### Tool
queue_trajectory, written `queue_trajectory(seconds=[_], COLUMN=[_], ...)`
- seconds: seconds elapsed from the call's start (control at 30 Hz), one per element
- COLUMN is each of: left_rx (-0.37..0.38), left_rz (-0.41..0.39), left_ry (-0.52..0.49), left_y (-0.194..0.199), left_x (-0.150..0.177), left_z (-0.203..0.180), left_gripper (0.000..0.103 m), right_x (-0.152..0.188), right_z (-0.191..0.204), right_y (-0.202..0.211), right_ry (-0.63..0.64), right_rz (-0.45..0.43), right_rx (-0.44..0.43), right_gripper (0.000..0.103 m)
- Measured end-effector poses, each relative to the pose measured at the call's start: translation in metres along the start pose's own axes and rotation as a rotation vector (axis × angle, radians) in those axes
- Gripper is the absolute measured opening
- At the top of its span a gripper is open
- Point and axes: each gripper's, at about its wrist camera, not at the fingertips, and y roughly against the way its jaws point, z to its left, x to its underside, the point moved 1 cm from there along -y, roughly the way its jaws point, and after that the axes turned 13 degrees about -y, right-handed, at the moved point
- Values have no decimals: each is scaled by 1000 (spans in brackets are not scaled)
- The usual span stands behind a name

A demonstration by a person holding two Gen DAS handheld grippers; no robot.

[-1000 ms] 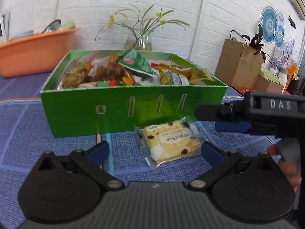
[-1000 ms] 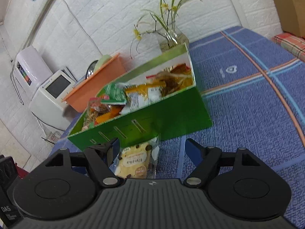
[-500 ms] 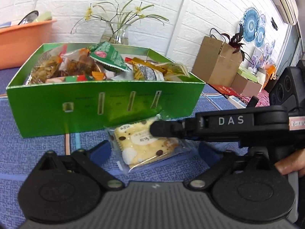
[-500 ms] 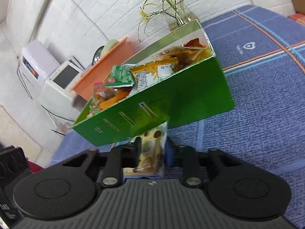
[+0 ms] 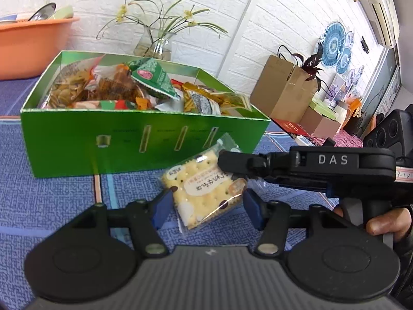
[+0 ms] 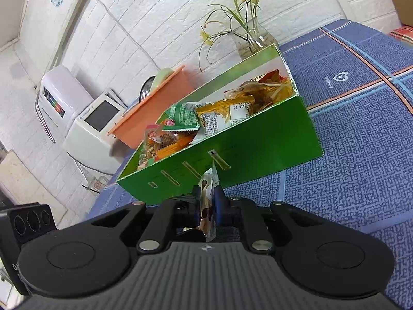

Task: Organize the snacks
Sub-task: 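Grasp the cream cookie packet with the right tool, then carry the cookie packet into the green box and open the right tool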

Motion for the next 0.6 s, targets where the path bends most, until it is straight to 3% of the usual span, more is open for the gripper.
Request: queue_trajectory(seconds=[0.07,0.1,0.13,0.27,0.4,0.43,0.5,0.6], left_rx=[10,19,41,36,8,-5,-15,47], left_rz=[-11,-20,-25,-76,-103,-129,-196,-254], left_ry=[5,9,12,-9,37,57,136,237], left_y=[4,8,11,27,36,40,48,54], left_x=[-1,-3,-4,-9,-8,-6,-3,0], left_z=[0,-1,-1,-5,3,7,18,33], left_gripper=[57,52,40,39,36,37,66,69], right_x=[1,1,2,4,0,-2,-6,-9], right_z=[9,15,21,49,69,73,80,85], right_y=[5,7,9,14,20,22,27,34], right_ry=[21,39,56,148,194,205,213,205], right_rz=[-16,-24,-32,-71,-102,-107,-119,-123], right_rx=[-16,-23,-31,-37,-73,-86,-111,-162], right_gripper=[20,19,19,18,15,14,12,11])
